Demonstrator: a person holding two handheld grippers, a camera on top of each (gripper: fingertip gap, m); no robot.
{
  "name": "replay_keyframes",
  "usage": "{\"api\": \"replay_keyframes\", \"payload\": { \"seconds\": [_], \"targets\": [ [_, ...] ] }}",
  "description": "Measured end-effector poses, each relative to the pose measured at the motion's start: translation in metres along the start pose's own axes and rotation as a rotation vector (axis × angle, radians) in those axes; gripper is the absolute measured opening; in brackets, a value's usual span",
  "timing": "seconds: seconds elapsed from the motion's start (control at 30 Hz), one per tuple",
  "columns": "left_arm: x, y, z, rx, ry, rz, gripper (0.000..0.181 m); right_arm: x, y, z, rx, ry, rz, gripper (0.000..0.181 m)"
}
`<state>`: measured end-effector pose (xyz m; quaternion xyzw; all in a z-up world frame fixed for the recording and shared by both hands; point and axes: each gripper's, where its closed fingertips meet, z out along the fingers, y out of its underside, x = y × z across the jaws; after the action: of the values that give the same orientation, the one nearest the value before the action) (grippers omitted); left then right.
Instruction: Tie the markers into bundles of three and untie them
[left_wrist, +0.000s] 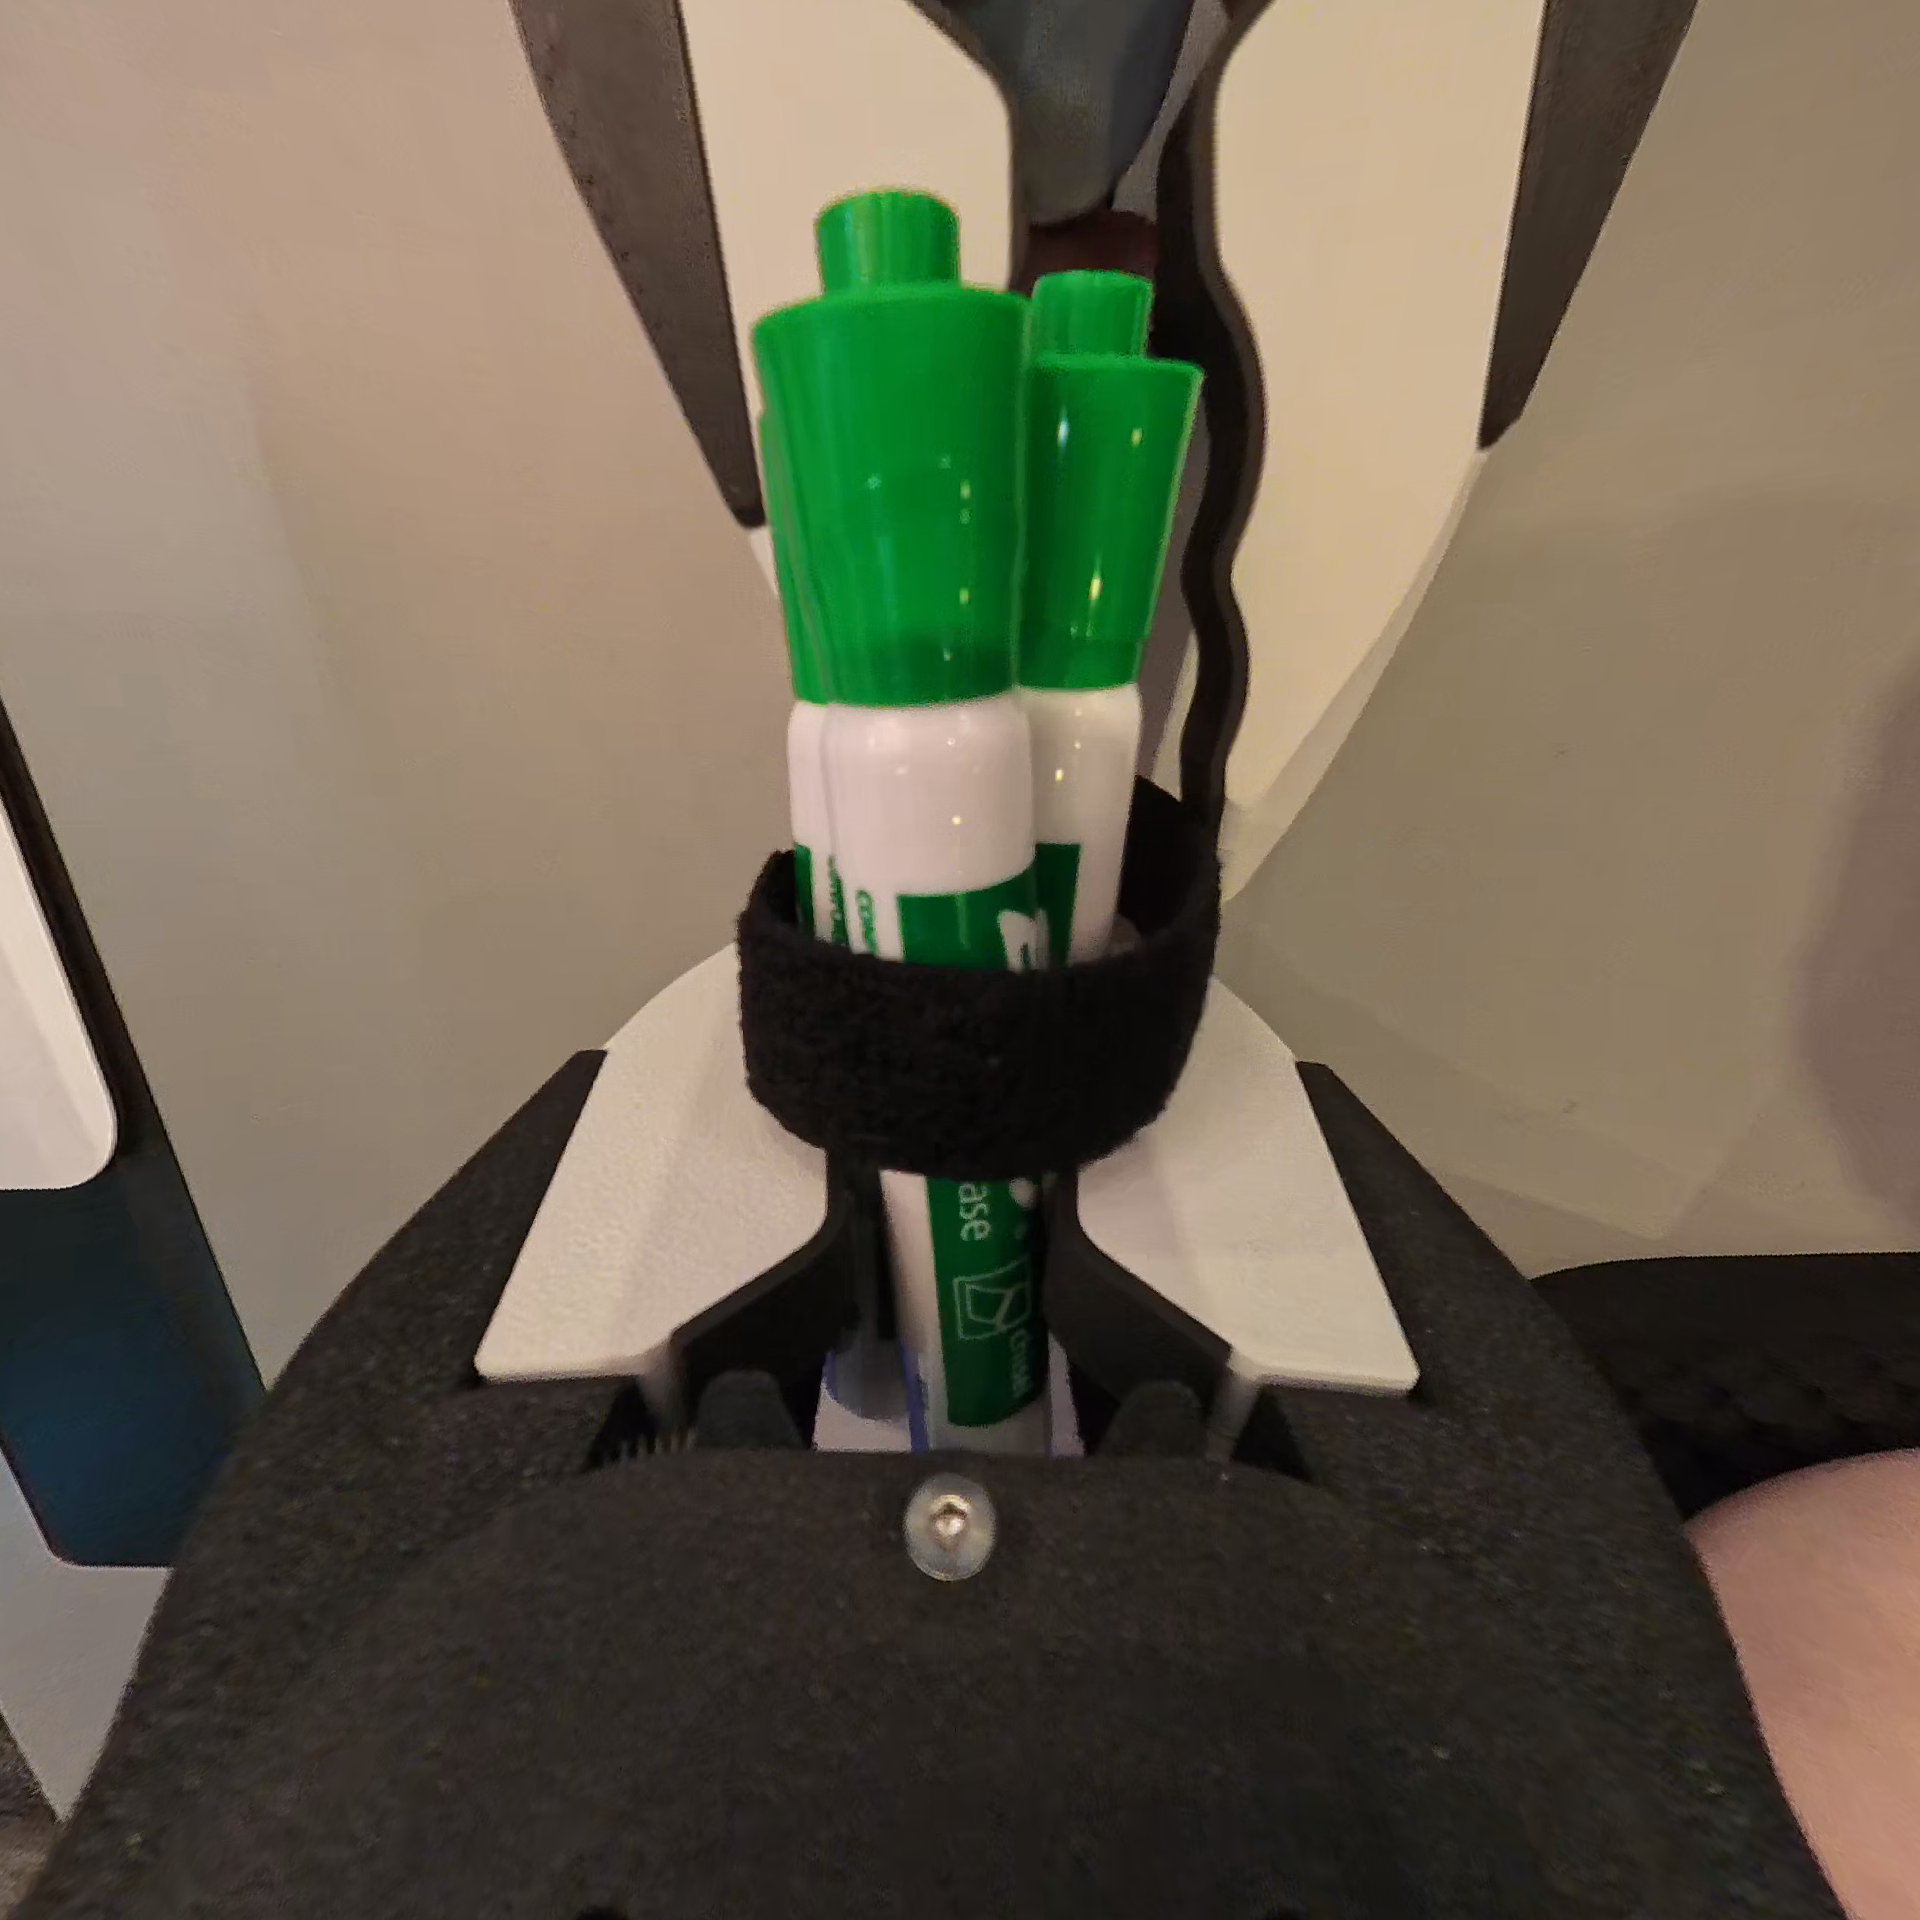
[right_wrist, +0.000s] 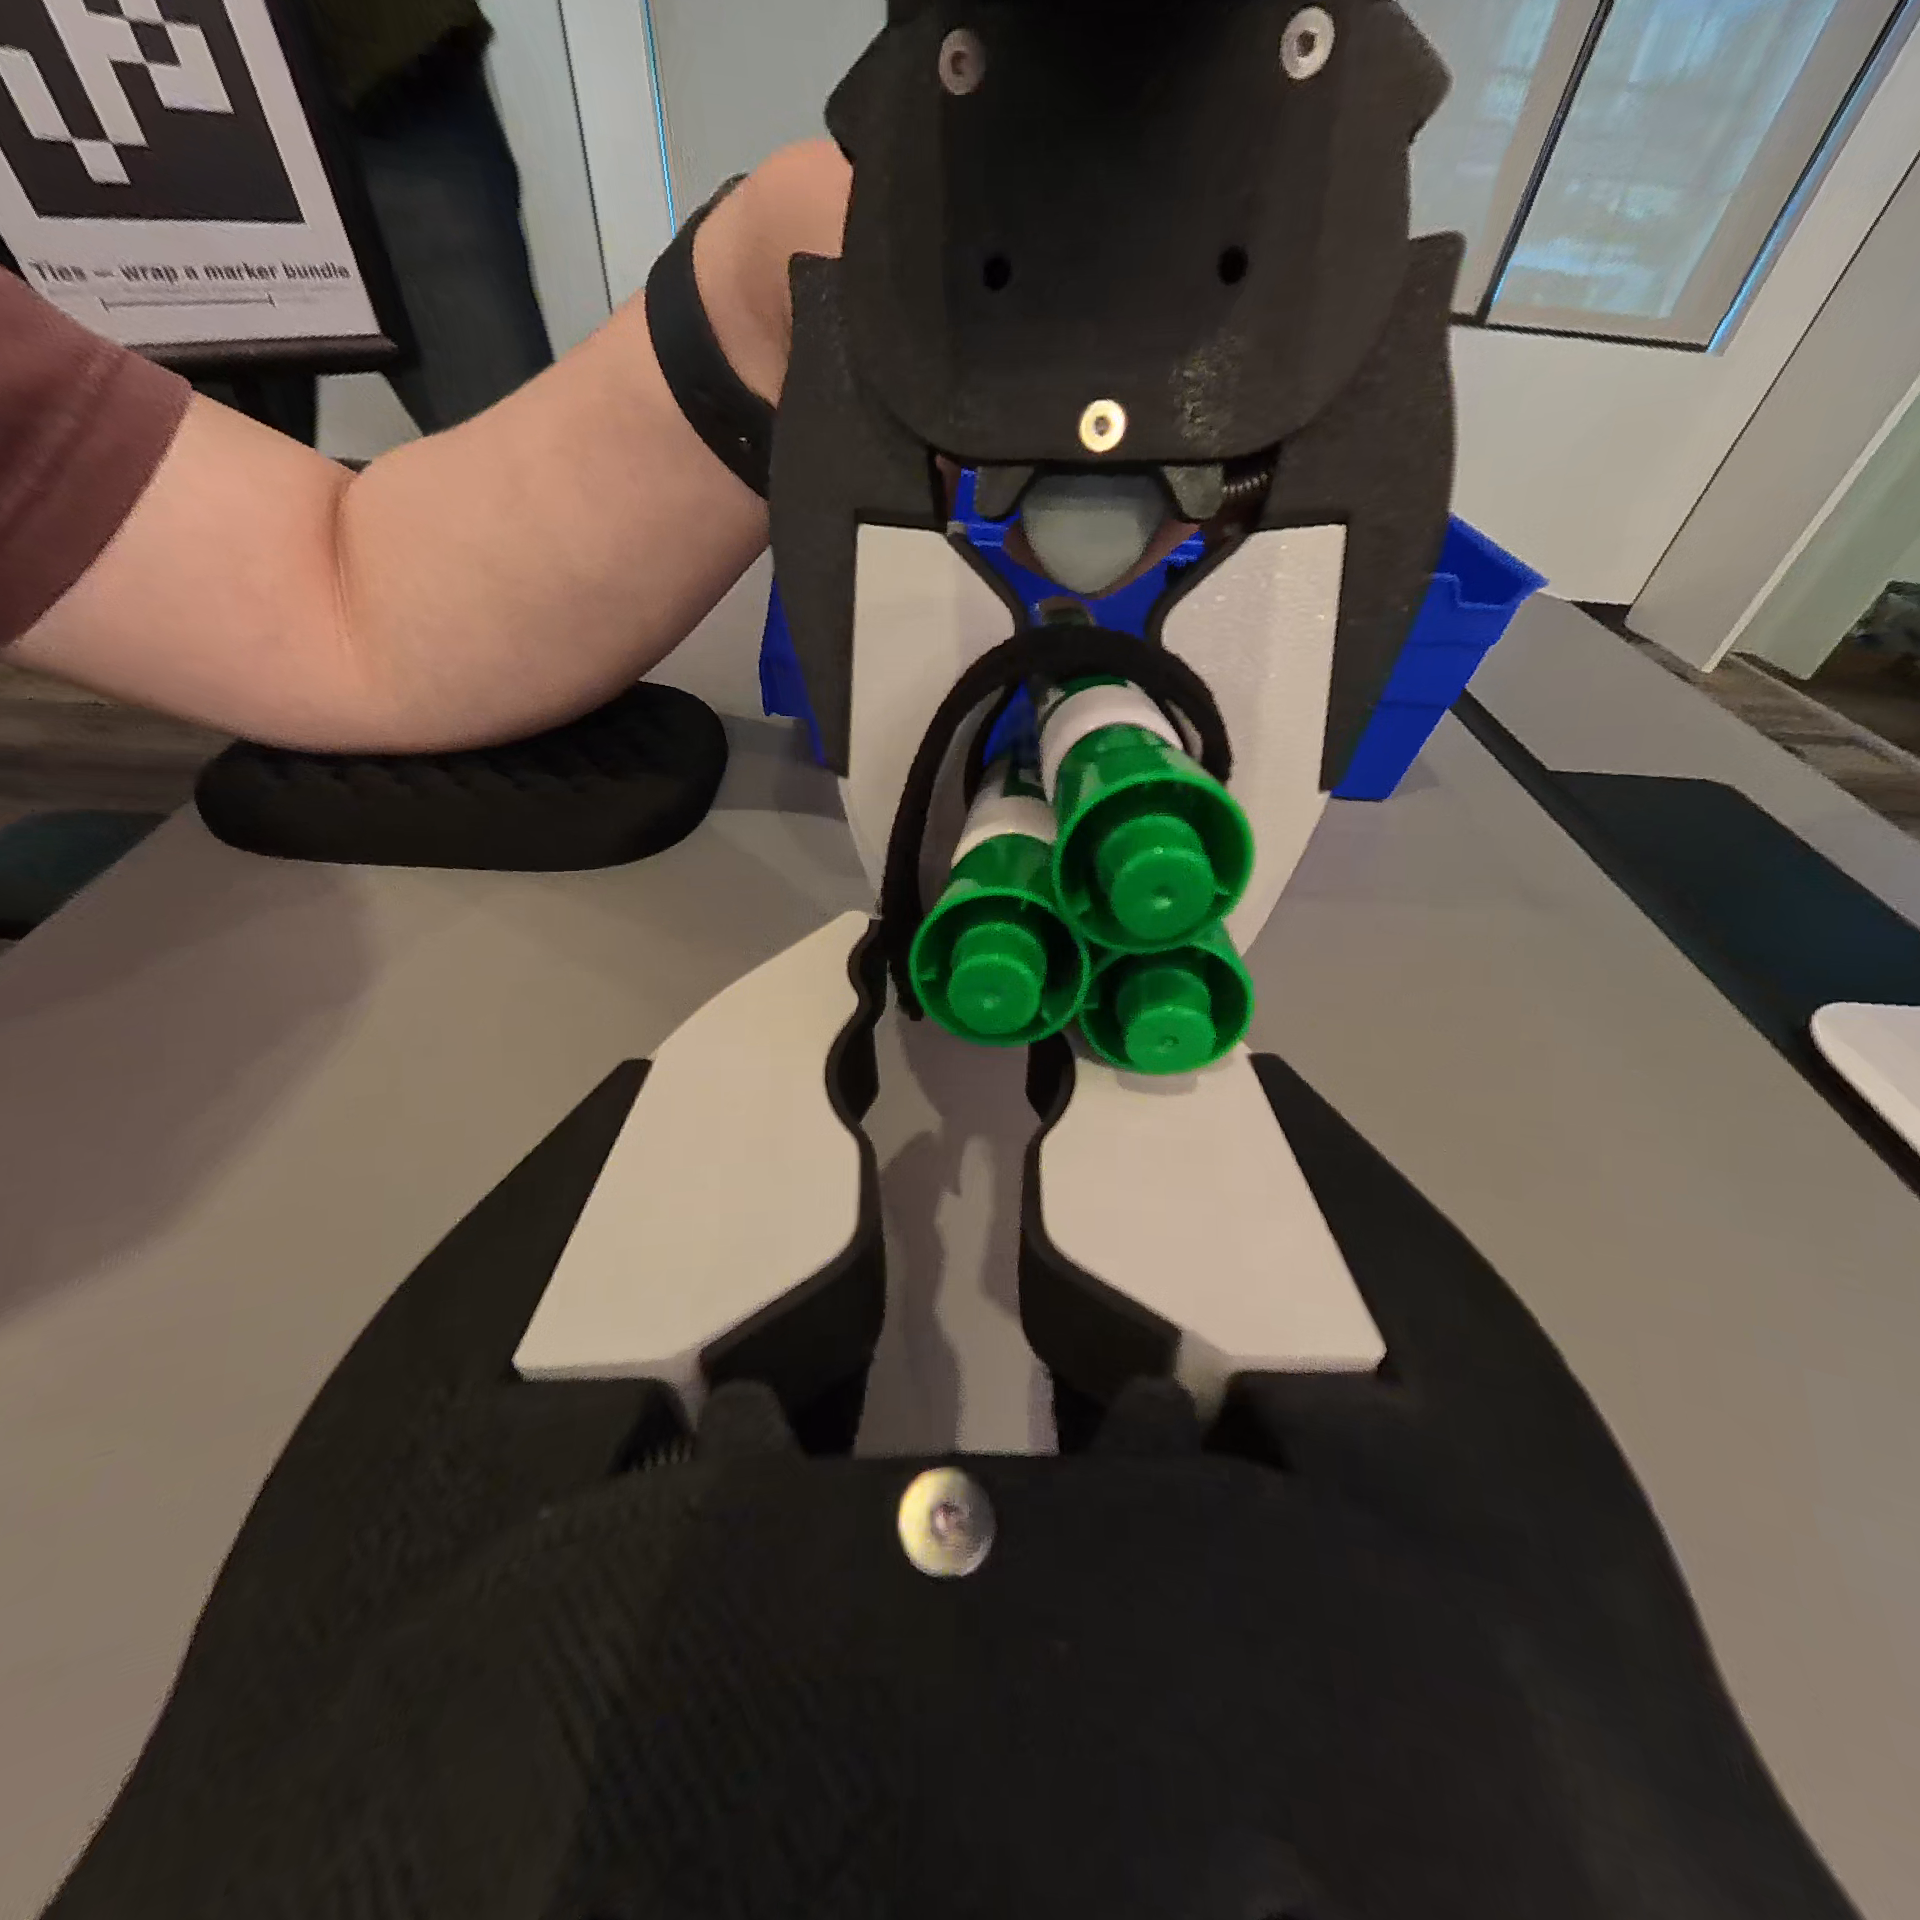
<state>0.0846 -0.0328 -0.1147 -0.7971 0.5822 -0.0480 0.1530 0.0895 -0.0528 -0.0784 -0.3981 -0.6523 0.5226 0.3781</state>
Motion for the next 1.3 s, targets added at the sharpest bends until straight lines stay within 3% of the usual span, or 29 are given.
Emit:
{"api": "replay_keyframes", "payload": {
  "seconds": [0.43, 0.77, 0.93, 1.3],
  "targets": [
    [0.0022, -0.0032, 0.0023, 0.003, 0.010, 0.010, 0.040, 0.0030, -0.0058, -0.0057, 0.035, 0.016, -0.014, 0.009],
    [0.0032, -0.0023, 0.0044, -0.002, 0.023, 0.006, 0.040, 0.0014, -0.0018, -0.0050, 0.016, 0.008, -0.038, 0.007],
    [0.0024, -0.0012, 0.0024, 0.003, 0.022, 0.000, 0.041, 0.0020, -0.0037, -0.0064, 0.033, -0.002, 0.003, 0.026],
    [0.0001, -0.0013, -0.0033, 0.016, 0.000, 0.004, 0.040, 0.0005, -0.0013, -0.0077, 0.026, -0.019, 0.042, 0.041]
  ]
}}
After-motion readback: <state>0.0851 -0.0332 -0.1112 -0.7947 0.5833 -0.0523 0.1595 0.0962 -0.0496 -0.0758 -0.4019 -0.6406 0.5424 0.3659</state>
